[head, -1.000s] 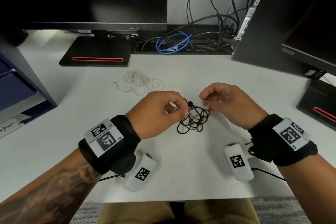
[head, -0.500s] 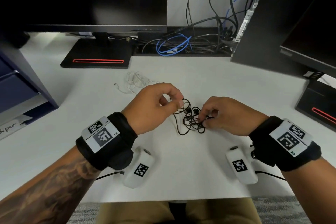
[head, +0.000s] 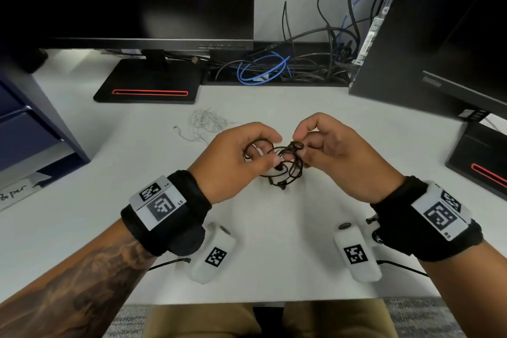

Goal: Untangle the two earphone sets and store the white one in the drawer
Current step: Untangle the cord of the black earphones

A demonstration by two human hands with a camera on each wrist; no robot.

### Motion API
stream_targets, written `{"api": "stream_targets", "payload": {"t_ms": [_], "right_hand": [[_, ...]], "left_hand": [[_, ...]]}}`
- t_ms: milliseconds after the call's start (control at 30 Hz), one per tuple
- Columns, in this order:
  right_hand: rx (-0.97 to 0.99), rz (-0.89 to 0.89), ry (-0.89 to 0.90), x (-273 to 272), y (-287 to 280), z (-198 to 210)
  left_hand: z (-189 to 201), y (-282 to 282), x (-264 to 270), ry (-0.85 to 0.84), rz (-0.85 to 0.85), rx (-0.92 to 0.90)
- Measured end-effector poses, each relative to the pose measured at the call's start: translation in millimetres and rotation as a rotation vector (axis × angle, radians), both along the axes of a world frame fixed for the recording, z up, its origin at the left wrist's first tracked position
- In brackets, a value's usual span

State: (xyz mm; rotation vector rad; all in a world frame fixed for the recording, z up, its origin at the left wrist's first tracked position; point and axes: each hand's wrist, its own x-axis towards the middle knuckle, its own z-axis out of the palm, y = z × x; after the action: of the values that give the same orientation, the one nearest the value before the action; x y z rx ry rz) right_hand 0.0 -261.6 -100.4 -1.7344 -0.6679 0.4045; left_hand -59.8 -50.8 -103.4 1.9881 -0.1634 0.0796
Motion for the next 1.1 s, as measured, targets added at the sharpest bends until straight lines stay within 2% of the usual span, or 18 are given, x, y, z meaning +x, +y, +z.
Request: {"api": "stream_targets", "payload": {"t_ms": [167, 333, 567, 667, 800, 900, 1100], "right_hand": [[0.025, -0.061, -0.006, -1, 1, 4], [0.010, -0.084, 0.013, -3, 1, 5], [-0.045, -0.196, -0.029, 1, 0, 4], [-0.128, -0.250, -0.106, 2, -2, 1], [-0.214, -0.239, -0.176, 3, -4, 2], [-0.212, -0.235, -0.178, 4, -4, 3], [-0.101, -0.206, -0.168, -4, -1, 4]], "left_hand": [[5, 6, 2, -0.126, 0.109, 0.031], [4, 9, 4, -0.170, 0.167, 0.009], [3, 11, 6, -0.145, 0.198, 0.017], [3, 12, 6, -0.097, 0.218, 0.024], [7, 11, 5, -0.061, 0.211, -0.114], [12, 5, 1, -0.062, 0.148, -0.227], [15, 3, -1, -0.047, 0.147, -0.219]]}}
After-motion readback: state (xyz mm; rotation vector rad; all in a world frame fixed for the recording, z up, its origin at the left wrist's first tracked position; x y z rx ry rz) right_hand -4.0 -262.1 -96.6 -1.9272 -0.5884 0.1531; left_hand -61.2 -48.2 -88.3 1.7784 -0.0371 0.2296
